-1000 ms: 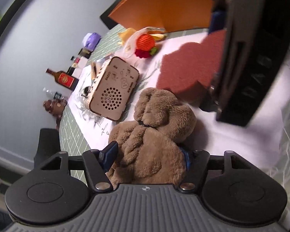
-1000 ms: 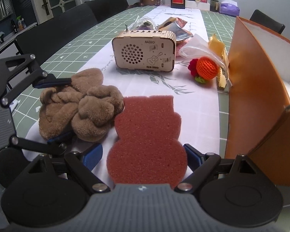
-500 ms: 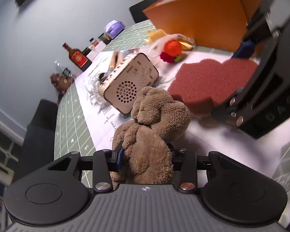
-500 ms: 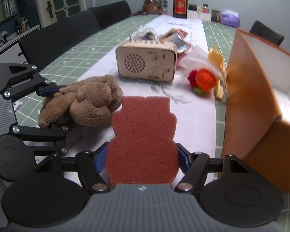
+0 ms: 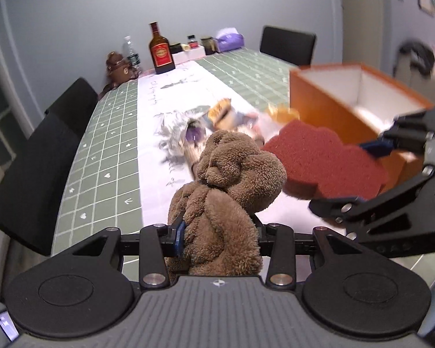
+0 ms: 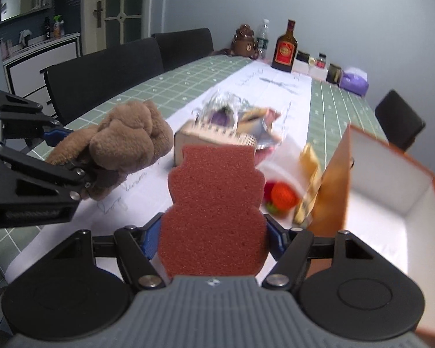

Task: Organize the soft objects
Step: 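Carry the brown towel and red sponge with both tools over the orange box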

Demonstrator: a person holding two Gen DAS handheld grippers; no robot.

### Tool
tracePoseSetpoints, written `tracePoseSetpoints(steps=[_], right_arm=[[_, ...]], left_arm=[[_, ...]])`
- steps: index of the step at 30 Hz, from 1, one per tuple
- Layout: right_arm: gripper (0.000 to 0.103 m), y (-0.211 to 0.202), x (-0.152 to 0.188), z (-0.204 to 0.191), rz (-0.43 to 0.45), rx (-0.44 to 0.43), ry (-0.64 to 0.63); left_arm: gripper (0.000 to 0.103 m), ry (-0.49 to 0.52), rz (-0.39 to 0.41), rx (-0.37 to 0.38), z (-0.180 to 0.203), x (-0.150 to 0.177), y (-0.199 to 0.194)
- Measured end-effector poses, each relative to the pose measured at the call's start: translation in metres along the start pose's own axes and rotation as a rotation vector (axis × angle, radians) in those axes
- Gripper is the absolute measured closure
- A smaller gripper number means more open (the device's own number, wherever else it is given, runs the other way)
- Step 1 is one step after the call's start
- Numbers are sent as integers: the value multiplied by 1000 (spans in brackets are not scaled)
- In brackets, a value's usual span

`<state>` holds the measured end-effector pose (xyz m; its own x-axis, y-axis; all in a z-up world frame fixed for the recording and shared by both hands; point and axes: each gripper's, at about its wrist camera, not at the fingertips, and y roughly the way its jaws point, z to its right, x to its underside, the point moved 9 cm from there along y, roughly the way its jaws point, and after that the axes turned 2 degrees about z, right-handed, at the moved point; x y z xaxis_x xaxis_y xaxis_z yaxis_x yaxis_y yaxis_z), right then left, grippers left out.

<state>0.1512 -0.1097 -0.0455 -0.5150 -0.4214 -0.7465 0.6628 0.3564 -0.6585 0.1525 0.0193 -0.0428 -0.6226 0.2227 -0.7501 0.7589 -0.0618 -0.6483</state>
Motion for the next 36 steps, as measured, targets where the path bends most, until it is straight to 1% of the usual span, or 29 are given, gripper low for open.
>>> tracePoseSetpoints(steps=[4,8,12,16,22,25,30,33,36], right_arm=[[34,-11,-19,17,11,-2,-12],[34,-24,-32,42,36,37,-19],[34,-41,-40,75,54,98,-24],[34,-56,-39,115,52,174,-27],[34,-67,-18,173,-14,262,-25],[34,-63,-3,193,-62,282,-47],[34,-44,22,215,-140,243,-56],[34,-31,33,221,-179,235,-88],[34,-22,40,222,-210,238,-138]], left_arm=[[57,-121,3,58,-2,-25,-7],[57,-197,35,107,8,-58,-14],[57,-233,64,180,30,-91,-15],[57,-237,60,269,65,-116,-11],[57,-253,-24,412,123,-135,16],[57,-259,-94,462,149,-136,36],[57,-242,-175,450,174,-131,69],[57,-270,-240,477,184,-124,86],[57,-260,-272,466,193,-121,99]])
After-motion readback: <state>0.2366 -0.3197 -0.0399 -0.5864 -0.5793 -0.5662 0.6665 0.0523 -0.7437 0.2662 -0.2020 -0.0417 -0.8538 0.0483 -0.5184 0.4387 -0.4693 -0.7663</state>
